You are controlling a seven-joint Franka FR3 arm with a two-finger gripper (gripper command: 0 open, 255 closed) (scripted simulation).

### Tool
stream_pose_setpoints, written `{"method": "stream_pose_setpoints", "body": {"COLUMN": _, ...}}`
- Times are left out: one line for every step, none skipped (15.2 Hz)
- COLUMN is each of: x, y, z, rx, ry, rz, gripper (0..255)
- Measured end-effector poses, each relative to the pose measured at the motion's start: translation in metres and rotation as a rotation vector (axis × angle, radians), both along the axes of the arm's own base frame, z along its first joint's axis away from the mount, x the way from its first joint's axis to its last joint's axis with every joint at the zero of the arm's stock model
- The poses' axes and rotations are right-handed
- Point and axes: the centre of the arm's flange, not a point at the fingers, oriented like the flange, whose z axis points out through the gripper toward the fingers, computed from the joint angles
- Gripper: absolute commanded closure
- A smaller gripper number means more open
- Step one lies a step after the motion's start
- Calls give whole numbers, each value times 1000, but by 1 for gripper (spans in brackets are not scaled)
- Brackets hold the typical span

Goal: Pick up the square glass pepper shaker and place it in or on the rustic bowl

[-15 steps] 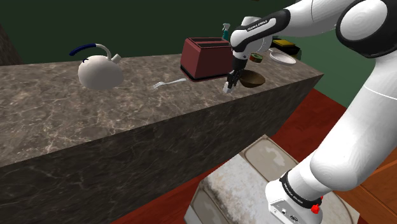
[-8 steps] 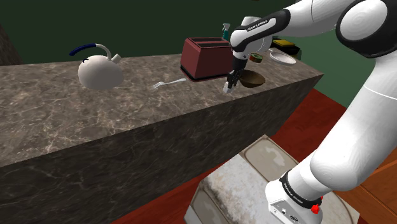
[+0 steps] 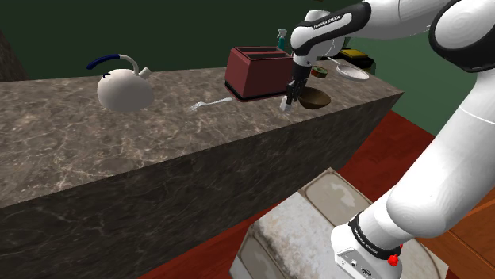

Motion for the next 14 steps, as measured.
{"method": "stream_pose_setpoints", "body": {"x": 1, "y": -1, "z": 5, "rx": 0, "ry": 0, "rz": 0, "gripper": 255}}
{"method": "stream_pose_setpoints", "body": {"x": 0, "y": -1, "z": 10, "rx": 0, "ry": 0, "rz": 0, "gripper": 255}}
{"method": "stream_pose_setpoints", "body": {"x": 1, "y": 0, "z": 15, "rx": 0, "ry": 0, "rz": 0, "gripper": 255}}
{"method": "stream_pose_setpoints", "body": {"x": 1, "y": 0, "z": 21, "rx": 0, "ry": 0, "rz": 0, "gripper": 255}}
{"method": "stream_pose_setpoints", "body": {"x": 0, "y": 0, "z": 27, "rx": 0, "ry": 0, "rz": 0, "gripper": 255}}
{"method": "stream_pose_setpoints", "body": {"x": 1, "y": 1, "z": 32, "rx": 0, "ry": 0, "rz": 0, "gripper": 255}}
{"method": "stream_pose_setpoints", "body": {"x": 1, "y": 1, "z": 37, "rx": 0, "ry": 0, "rz": 0, "gripper": 255}}
{"method": "stream_pose_setpoints", "body": {"x": 1, "y": 1, "z": 42, "rx": 0, "ry": 0, "rz": 0, "gripper": 255}}
{"method": "stream_pose_setpoints", "body": {"x": 1, "y": 1, "z": 47, "rx": 0, "ry": 0, "rz": 0, "gripper": 255}}
{"method": "stream_pose_setpoints", "body": {"x": 1, "y": 0, "z": 53, "rx": 0, "ry": 0, "rz": 0, "gripper": 255}}
{"method": "stream_pose_setpoints", "body": {"x": 1, "y": 0, "z": 58, "rx": 0, "ry": 0, "rz": 0, "gripper": 255}}
{"method": "stream_pose_setpoints", "body": {"x": 1, "y": -1, "z": 62, "rx": 0, "ry": 0, "rz": 0, "gripper": 255}}
{"method": "stream_pose_setpoints", "body": {"x": 1, "y": 0, "z": 68, "rx": 0, "ry": 0, "rz": 0, "gripper": 255}}
{"method": "stream_pose_setpoints", "body": {"x": 1, "y": 0, "z": 74, "rx": 0, "ry": 0, "rz": 0, "gripper": 255}}
